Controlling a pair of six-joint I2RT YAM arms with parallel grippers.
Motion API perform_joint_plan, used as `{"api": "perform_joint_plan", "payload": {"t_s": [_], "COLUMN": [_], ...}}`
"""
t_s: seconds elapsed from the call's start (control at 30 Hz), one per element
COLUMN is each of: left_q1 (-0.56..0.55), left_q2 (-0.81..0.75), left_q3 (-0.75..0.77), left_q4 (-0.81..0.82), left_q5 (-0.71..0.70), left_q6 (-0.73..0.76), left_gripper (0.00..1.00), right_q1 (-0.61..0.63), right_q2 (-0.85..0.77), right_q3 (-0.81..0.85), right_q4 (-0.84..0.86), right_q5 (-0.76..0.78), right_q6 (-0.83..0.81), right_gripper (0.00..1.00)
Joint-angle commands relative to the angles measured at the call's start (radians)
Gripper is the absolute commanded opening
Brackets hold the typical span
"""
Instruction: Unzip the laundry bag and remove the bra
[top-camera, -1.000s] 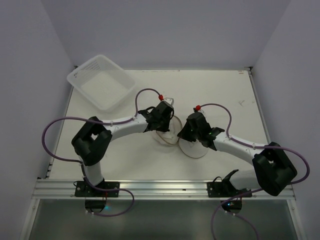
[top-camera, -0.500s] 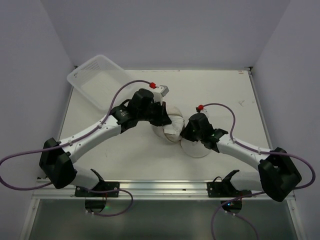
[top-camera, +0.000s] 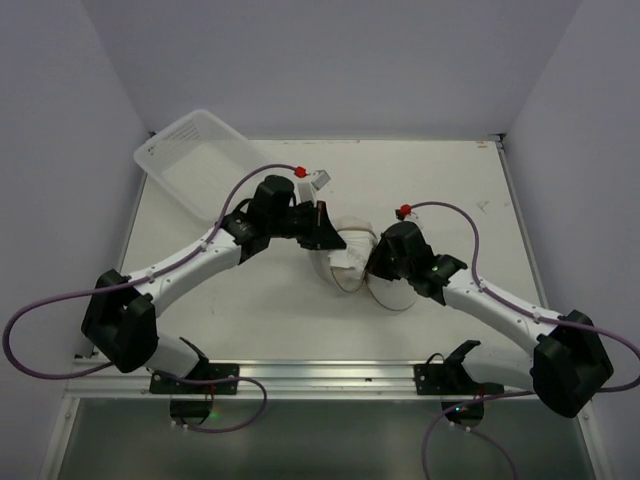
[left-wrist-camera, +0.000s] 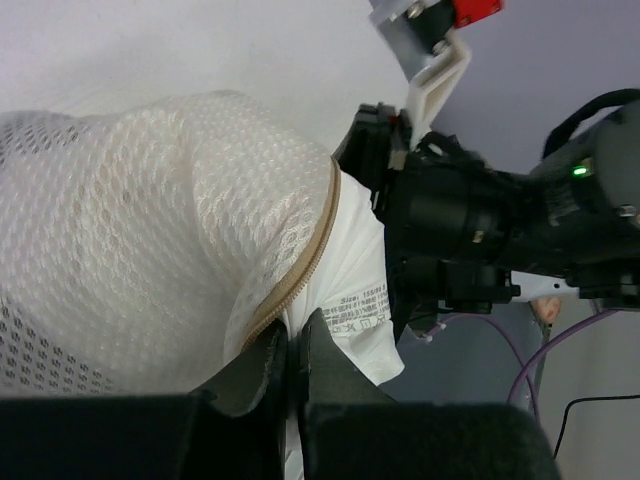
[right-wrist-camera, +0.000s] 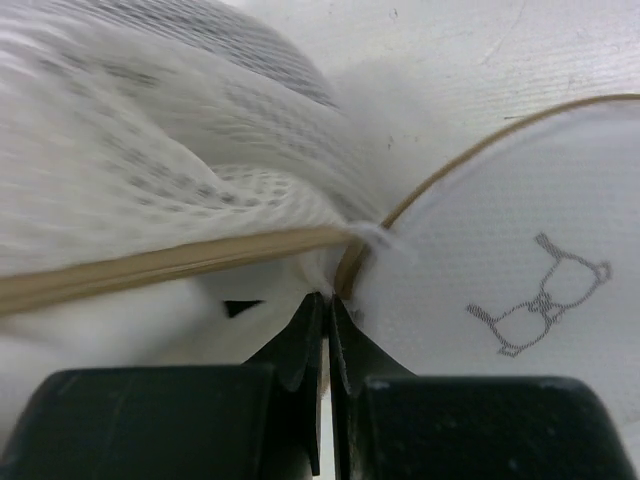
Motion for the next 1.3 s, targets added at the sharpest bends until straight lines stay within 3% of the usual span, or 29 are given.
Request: {"api": "perform_joint_plan", "payload": {"t_s": [0.0, 0.2, 0.5, 0.6, 0.77, 0.83, 0.87, 0.93, 0.97, 1.0, 1.03, 1.07, 1.1, 1.27], "left_q1": [-0.037, -0.109, -0.021, 0.035, 0.056, 0.056, 0.056, 0.036, 0.026, 0.016, 0.003, -0.001, -0.002, 0.019], "left_q2": [0.03, 0.056, -0.051, -0.091, -0.073, -0.056, -0.048, -0.025, -0.018, 0.001, 0.008, 0.016, 0.031, 0.029], "left_q3": [-0.04, -0.003, -0.105, -0.121, -0.118, -0.165, -0.193, -0.265, -0.273, -0.256, -0.238, -0.216, -0.196, -0.152], "left_q4": [0.091, 0.139, 0.524, 0.512, 0.303, 0.381, 0.444, 0.636, 0.662, 0.616, 0.561, 0.489, 0.357, 0.112], "left_q5": [0.006, 0.004, 0.159, 0.159, 0.081, 0.11, 0.164, 0.2, 0.19, 0.167, 0.138, 0.052, 0.004, -0.239], "left_q6": [-0.043, -0.066, -0.262, -0.239, -0.112, -0.153, -0.243, -0.334, -0.351, -0.331, -0.295, -0.212, -0.179, -0.066], "left_gripper": [0.0, 0.0, 0.0, 0.0, 0.0, 0.0, 0.0, 0.0, 0.0, 0.0, 0.0, 0.0, 0.02, 0.17], "right_q1": [0.005, 0.005, 0.005, -0.001, -0.009, -0.007, -0.007, -0.007, -0.007, -0.007, -0.007, -0.007, -0.007, -0.01], "right_q2": [-0.019, 0.045, 0.145, 0.157, 0.134, 0.117, 0.11, 0.113, 0.116, 0.117, 0.111, 0.104, 0.078, -0.019], "right_q3": [0.081, 0.083, 0.014, 0.006, 0.044, 0.055, 0.069, 0.084, 0.095, 0.098, 0.103, 0.104, 0.104, 0.121], "right_q4": [-0.05, -0.024, -0.014, -0.045, -0.074, -0.071, -0.071, -0.076, -0.07, -0.059, -0.057, -0.054, -0.06, -0.143], "right_q5": [-0.025, -0.059, -0.053, -0.033, -0.068, -0.072, -0.071, -0.071, -0.077, -0.094, -0.098, -0.102, -0.102, 0.007], "right_q6": [-0.022, -0.01, -0.004, -0.018, -0.055, -0.061, -0.064, -0.068, -0.071, -0.072, -0.068, -0.065, -0.062, -0.094], "right_gripper": [0.0, 0.0, 0.0, 0.0, 0.0, 0.0, 0.0, 0.01, 0.04, 0.18, 0.25, 0.31, 0.44, 0.64]}}
